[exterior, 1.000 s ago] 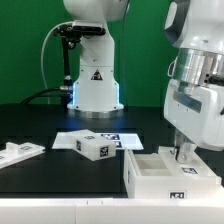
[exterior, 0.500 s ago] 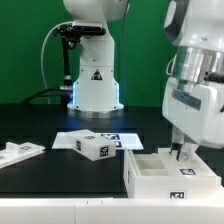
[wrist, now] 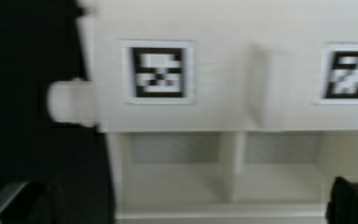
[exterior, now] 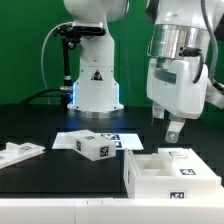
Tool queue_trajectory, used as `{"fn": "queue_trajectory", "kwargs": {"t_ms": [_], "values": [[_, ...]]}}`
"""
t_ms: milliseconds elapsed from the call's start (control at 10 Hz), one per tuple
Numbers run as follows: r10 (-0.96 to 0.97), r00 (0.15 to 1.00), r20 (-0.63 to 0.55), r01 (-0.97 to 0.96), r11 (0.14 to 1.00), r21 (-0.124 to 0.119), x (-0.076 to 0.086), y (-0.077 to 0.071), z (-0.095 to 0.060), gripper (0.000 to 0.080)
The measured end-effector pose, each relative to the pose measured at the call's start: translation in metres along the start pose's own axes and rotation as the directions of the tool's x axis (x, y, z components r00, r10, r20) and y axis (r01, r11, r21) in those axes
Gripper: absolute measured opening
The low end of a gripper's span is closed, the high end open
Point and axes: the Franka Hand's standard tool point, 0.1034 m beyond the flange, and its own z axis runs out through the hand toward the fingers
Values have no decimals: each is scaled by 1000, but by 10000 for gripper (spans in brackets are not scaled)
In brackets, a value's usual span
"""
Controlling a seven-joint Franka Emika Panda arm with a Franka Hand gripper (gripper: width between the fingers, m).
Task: Assemble cabinet
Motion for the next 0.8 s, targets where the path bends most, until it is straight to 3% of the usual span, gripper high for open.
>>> {"fn": "queue_trajectory", "kwargs": {"t_ms": [400,500,700,800], "values": [[-1,1000,0,1,1000,7,4,1,1,798],[-2,1000,-8,3,999,40,25,4,1,797],[-31,999,-20,32,997,63,72,20,2,797],[-28,999,-27,30,997,69,79,22,4,797]]}}
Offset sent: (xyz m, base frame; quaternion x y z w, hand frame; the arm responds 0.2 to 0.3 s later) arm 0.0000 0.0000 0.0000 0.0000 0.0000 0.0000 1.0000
